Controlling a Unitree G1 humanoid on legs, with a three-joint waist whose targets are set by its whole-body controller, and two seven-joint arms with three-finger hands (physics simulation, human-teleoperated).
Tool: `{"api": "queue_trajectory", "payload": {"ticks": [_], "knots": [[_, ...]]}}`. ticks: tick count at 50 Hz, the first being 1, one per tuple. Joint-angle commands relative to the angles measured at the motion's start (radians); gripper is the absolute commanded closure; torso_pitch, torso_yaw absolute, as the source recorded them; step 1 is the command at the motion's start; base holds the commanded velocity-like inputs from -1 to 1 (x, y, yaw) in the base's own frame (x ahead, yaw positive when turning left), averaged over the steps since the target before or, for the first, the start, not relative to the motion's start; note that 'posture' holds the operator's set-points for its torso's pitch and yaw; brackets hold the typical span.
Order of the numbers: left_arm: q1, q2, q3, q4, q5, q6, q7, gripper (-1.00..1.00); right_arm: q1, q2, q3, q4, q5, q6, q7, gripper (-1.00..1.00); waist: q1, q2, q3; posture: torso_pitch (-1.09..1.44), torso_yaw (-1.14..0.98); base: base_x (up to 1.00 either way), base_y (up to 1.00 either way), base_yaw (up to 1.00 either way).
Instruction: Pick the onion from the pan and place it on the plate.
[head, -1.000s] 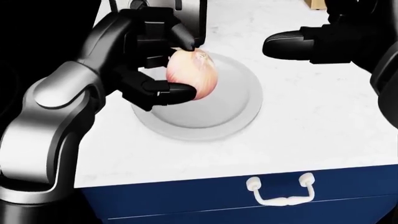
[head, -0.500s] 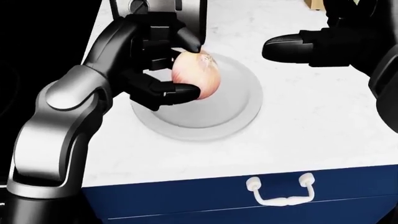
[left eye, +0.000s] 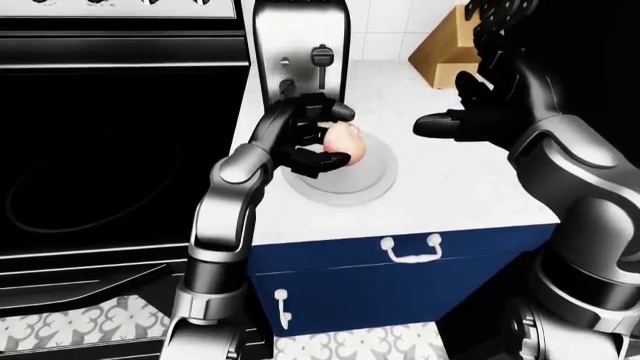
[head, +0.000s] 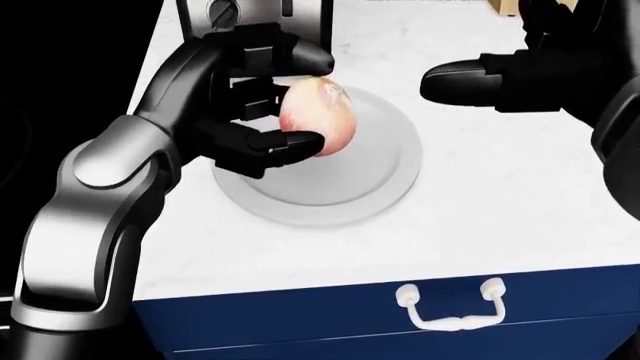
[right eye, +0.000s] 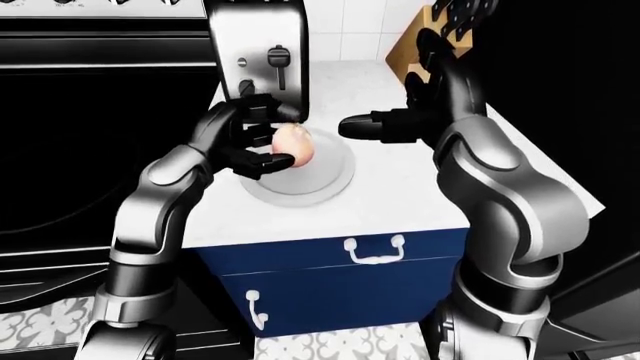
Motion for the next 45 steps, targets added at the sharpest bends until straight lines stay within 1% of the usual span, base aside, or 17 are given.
{"api": "queue_trajectory", "payload": {"ticks": [1, 6, 7, 11, 26, 29, 34, 35, 36, 38, 39, 41, 43, 45], "knots": [[-0.040, 0.003, 0.013, -0.047, -0.010, -0.040, 0.005, 0.00, -0.027, -0.011, -0.010, -0.019, -0.004, -0.034, 0.001, -1.00, 0.000, -0.002, -0.030, 0.00, 0.00, 0.00, 0.00, 0.00], [-0.032, 0.001, 0.011, -0.052, -0.012, -0.043, 0.002, -0.05, -0.027, -0.010, -0.007, -0.015, -0.008, -0.036, 0.003, -1.00, 0.000, -0.003, -0.031, 0.00, 0.00, 0.00, 0.00, 0.00], [-0.030, 0.001, 0.011, -0.057, -0.014, -0.039, 0.001, -0.17, -0.031, -0.010, -0.008, -0.015, -0.007, -0.032, 0.003, -1.00, 0.000, -0.003, -0.031, 0.00, 0.00, 0.00, 0.00, 0.00], [-0.032, 0.002, 0.012, -0.058, -0.014, -0.038, 0.000, -0.24, -0.031, -0.011, -0.007, -0.011, -0.011, -0.037, 0.007, -1.00, 0.000, -0.002, -0.030, 0.00, 0.00, 0.00, 0.00, 0.00], [-0.027, 0.000, 0.013, -0.059, -0.013, -0.043, 0.002, -0.27, -0.026, -0.006, -0.010, -0.023, -0.008, -0.029, 0.002, -1.00, 0.000, -0.003, -0.031, 0.00, 0.00, 0.00, 0.00, 0.00], [-0.036, 0.005, 0.020, -0.048, -0.018, -0.048, 0.004, -0.28, -0.029, -0.007, -0.009, -0.018, -0.009, -0.031, 0.002, -1.00, 0.000, -0.002, -0.031, 0.00, 0.00, 0.00, 0.00, 0.00], [-0.057, 0.020, 0.035, -0.047, -0.036, -0.036, 0.019, -0.35, -0.030, -0.007, -0.008, -0.015, -0.012, -0.034, 0.005, -1.00, 0.000, -0.002, -0.031, 0.00, 0.00, 0.00, 0.00, 0.00], [-0.063, 0.024, 0.038, -0.044, -0.040, -0.035, 0.021, -0.38, -0.035, -0.009, -0.007, -0.011, -0.013, -0.034, 0.006, -1.00, -0.001, -0.001, -0.031, 0.00, 0.00, 0.00, 0.00, 0.00], [-0.070, 0.028, 0.043, -0.042, -0.046, -0.032, 0.024, -0.51, -0.038, -0.010, -0.007, -0.007, -0.014, -0.036, 0.007, -1.00, -0.001, -0.001, -0.031, 0.00, 0.00, 0.00, 0.00, 0.00], [-0.075, 0.034, 0.044, -0.038, -0.051, -0.032, 0.029, -0.56, -0.039, -0.009, -0.003, -0.002, -0.017, -0.041, 0.009, -1.00, -0.001, 0.000, -0.030, 0.00, 0.00, 0.00, 0.00, 0.00], [-0.080, 0.038, 0.046, -0.041, -0.055, -0.027, 0.031, -0.64, -0.044, -0.010, -0.003, 0.001, -0.017, -0.038, 0.008, -1.00, -0.001, 0.000, -0.030, 0.00, 0.00, 0.00, 0.00, 0.00], [-0.088, 0.045, 0.050, -0.039, -0.060, -0.025, 0.036, -0.71, -0.048, -0.012, 0.000, 0.011, -0.023, -0.046, 0.013, -1.00, -0.001, 0.001, -0.030, 0.00, 0.00, 0.00, 0.00, 0.00], [-0.097, 0.052, 0.054, -0.043, -0.067, -0.018, 0.041, -0.84, -0.059, -0.015, 0.000, 0.018, -0.025, -0.044, 0.015, -1.00, -0.001, 0.001, -0.030, 0.00, 0.00, 0.00, 0.00, 0.00], [-0.104, 0.061, 0.056, -0.044, -0.069, -0.012, 0.045, -0.87, -0.064, -0.017, 0.003, 0.028, -0.030, -0.051, 0.019, -1.00, -0.002, 0.002, -0.030, 0.00, 0.00, 0.00, 0.00, 0.00]]}}
